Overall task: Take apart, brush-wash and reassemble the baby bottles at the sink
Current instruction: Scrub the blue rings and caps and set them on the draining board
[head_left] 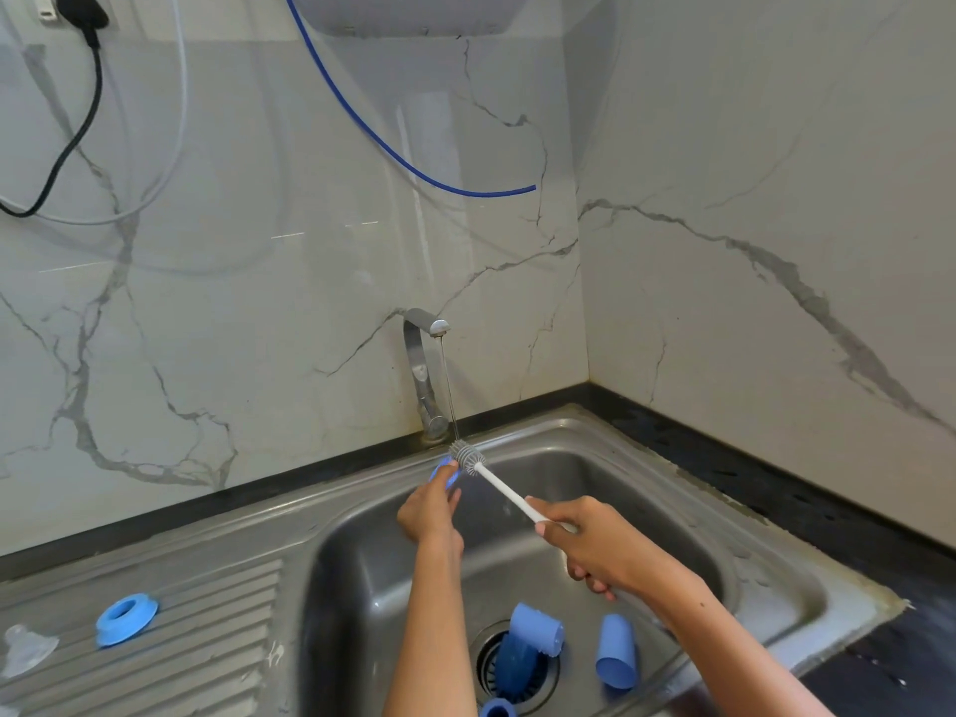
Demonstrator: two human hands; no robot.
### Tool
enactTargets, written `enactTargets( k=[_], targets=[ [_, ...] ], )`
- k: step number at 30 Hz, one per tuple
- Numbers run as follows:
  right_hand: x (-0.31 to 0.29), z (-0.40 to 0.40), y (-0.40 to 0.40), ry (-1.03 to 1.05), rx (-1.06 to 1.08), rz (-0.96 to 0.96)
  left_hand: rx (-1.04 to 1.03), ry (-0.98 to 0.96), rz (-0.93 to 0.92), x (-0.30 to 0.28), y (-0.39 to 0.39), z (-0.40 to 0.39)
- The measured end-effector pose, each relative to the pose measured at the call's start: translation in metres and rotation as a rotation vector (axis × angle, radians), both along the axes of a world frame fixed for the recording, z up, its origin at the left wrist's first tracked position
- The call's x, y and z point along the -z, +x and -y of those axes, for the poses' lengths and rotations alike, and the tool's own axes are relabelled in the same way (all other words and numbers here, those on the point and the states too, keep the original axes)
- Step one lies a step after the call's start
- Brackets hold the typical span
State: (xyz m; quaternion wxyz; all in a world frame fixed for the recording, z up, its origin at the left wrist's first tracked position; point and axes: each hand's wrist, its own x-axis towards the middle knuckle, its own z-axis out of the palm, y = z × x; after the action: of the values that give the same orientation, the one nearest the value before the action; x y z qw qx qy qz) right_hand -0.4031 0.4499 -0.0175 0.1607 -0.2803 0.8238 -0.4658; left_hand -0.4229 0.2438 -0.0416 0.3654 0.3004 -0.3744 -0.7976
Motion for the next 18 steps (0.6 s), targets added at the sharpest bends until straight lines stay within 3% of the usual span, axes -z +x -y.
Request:
enactTargets(
  k=[5, 13, 18],
  targets=[
    [0.002, 0.000, -0.001, -0.012, -0.004, 0.031, 0.088, -0.049, -0.018, -0.004, 0.001, 0.003],
    [-0.001, 0.008, -0.002, -0.032, 0.017, -0.030, 0.423, -0.118, -0.037, -0.009, 0.001, -0.003],
    [-0.004, 0.006, 0.004, -0.025, -0.023, -0.058, 0.478, 0.127, -0.164, -0.009, -0.003, -0.006]
  ],
)
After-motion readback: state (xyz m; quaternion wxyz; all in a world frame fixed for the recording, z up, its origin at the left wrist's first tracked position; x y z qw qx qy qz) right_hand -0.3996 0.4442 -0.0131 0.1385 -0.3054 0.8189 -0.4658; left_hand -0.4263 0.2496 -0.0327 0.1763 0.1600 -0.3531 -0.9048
